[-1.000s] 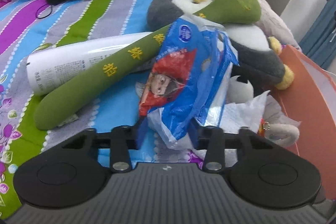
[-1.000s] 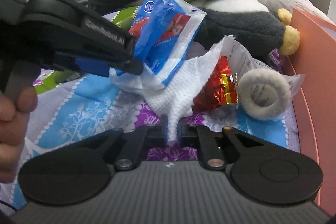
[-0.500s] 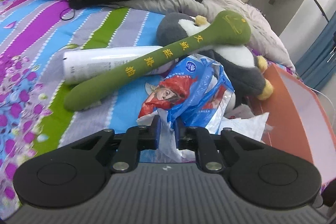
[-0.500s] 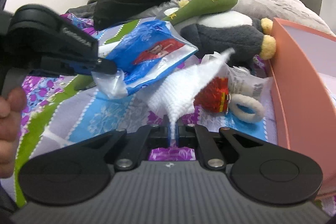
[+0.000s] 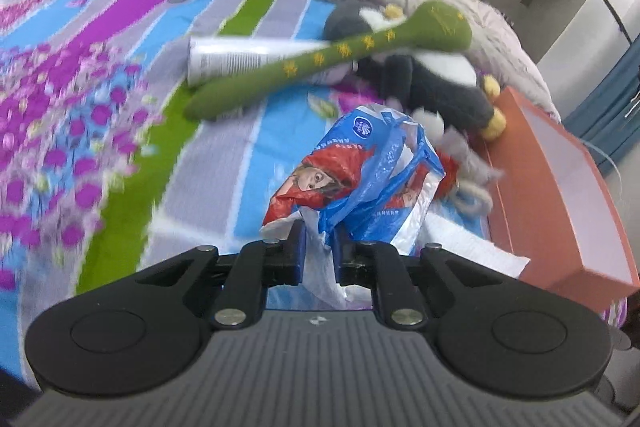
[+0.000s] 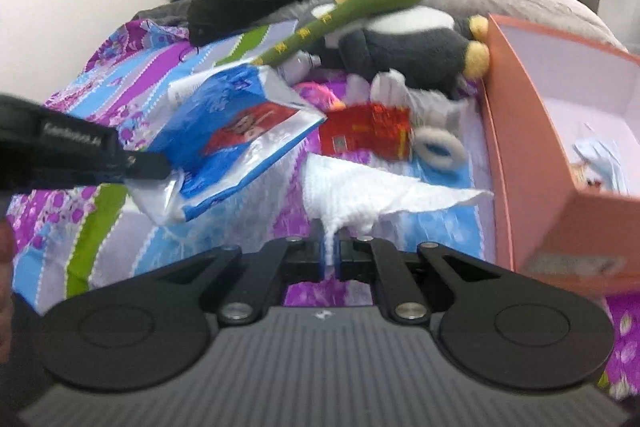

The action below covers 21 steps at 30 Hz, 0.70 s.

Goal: Organize soft objects
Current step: 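Grasp the blue snack bag with the left gripper while the right gripper holds the wipe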

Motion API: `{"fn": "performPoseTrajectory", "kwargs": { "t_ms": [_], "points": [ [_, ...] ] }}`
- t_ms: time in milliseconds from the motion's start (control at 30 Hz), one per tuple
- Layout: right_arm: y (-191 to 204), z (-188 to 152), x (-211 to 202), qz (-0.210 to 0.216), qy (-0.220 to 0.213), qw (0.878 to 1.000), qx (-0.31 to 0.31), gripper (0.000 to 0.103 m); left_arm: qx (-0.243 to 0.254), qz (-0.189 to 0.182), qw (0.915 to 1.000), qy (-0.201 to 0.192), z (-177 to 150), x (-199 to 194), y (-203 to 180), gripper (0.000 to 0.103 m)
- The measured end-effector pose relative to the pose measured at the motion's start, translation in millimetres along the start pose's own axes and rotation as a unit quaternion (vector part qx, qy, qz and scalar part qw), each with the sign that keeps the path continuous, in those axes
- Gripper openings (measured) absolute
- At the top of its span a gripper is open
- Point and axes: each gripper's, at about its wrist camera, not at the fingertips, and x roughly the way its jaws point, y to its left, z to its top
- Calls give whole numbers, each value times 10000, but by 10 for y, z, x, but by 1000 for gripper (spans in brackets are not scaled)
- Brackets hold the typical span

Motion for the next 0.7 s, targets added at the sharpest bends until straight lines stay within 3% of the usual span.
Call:
{"fn": "performPoseTrajectory", "kwargs": {
  "t_ms": [167,333,433,467,700],
  "points": [
    [-144,-206,-24,-107,283,9993,216,8,243,-173,9978,586,-261,77,-54,18],
    [-242,-288,-42,-217,377,9981,443,15,474,-182,9957,775,-377,44,-96,47],
    [-276,-285,-68,-354,369,9975,488,52,685,-128,9949,725,-371,-34,-129,60],
    [-291,-283,-91,-370,319,9975,503,57,775,-108,9945,694,-362,-60,-145,63],
    [-271,-236,-117,-338,-109,9993,153,57,1237,-446,9900,505,-271,-99,-289,63]
  ]
}}
